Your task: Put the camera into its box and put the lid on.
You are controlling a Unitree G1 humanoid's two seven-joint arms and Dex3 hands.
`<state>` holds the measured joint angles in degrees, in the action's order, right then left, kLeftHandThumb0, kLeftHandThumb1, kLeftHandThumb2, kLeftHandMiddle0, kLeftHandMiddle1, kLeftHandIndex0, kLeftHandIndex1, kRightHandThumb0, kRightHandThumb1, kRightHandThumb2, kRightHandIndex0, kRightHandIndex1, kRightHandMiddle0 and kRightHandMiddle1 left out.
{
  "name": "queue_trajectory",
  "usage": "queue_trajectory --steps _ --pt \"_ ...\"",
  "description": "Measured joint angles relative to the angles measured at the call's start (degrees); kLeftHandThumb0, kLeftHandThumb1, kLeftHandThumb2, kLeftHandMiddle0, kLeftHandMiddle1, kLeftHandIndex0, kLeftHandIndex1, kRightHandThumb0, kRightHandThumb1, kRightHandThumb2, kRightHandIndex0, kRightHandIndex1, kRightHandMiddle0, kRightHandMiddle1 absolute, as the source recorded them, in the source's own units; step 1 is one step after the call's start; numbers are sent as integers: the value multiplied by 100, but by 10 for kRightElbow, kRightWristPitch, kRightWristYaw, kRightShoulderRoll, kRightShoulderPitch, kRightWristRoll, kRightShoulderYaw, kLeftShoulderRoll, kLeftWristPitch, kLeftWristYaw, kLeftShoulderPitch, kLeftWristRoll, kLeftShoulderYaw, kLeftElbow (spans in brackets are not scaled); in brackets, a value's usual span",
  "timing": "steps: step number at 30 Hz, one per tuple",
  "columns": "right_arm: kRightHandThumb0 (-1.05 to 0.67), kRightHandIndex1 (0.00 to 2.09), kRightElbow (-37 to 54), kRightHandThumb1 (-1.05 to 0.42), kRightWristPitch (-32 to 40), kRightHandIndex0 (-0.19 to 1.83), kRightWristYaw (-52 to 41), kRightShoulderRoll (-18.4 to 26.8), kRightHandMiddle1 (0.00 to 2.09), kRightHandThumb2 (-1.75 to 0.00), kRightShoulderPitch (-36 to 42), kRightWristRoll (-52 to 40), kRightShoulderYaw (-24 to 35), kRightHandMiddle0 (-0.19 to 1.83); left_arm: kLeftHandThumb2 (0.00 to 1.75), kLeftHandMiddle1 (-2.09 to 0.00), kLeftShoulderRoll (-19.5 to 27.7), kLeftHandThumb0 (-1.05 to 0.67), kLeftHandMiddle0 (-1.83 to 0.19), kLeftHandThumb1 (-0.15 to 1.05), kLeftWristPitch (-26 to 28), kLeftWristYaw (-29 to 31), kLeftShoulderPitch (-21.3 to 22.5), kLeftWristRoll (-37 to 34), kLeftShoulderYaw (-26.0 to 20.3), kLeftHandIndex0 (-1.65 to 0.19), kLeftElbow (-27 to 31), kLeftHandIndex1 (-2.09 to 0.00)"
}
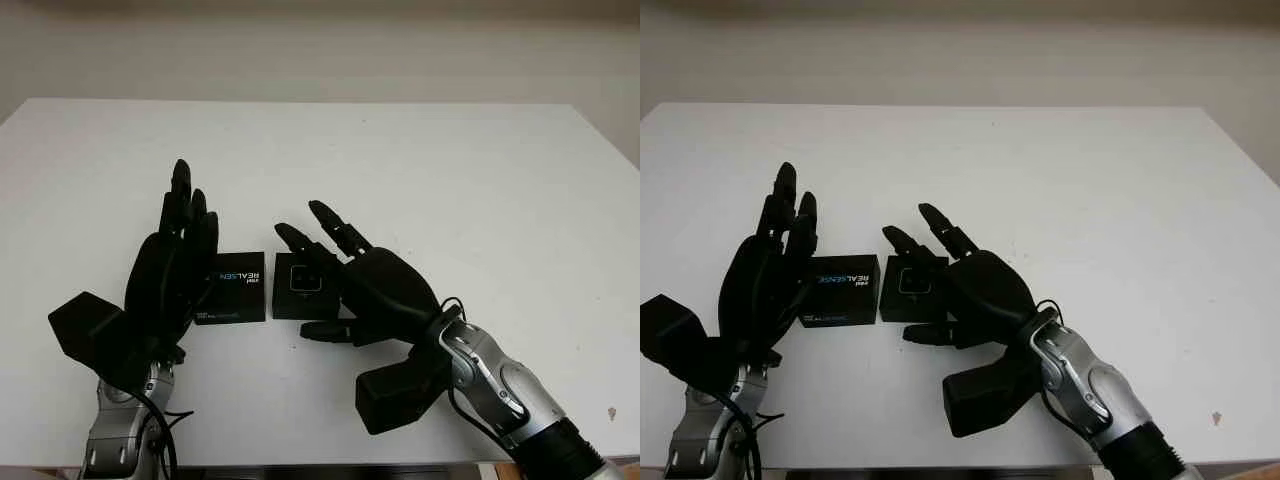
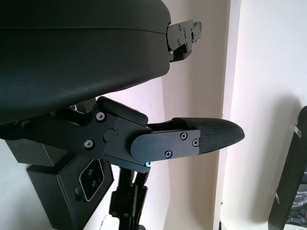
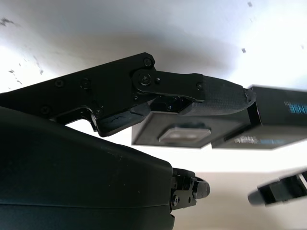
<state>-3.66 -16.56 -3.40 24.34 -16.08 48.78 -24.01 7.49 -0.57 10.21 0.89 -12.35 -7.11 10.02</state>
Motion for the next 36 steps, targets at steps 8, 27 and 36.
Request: queue_trajectory --steps 8,27,36 --pt "-81 1 -20 -105 4 -19 -24 -28 1 -57 7 -137 39 -17 45 0 7 -71 19 105 -6 3 1 -7 -16 19 0 0" --pt "-81 0 -28 -105 126 -19 -110 -127 0 -62 -19 -559 242 -19 5 -5 259 -89 16 98 -20 127 9 103 -71 16 -80 -5" --pt "-73 0 -28 -105 197 -19 -100 -161 0 -71 -5 -607 264 -19 2 -7 312 -85 7 85 -16 188 -13 146 -49 12 -84 -7"
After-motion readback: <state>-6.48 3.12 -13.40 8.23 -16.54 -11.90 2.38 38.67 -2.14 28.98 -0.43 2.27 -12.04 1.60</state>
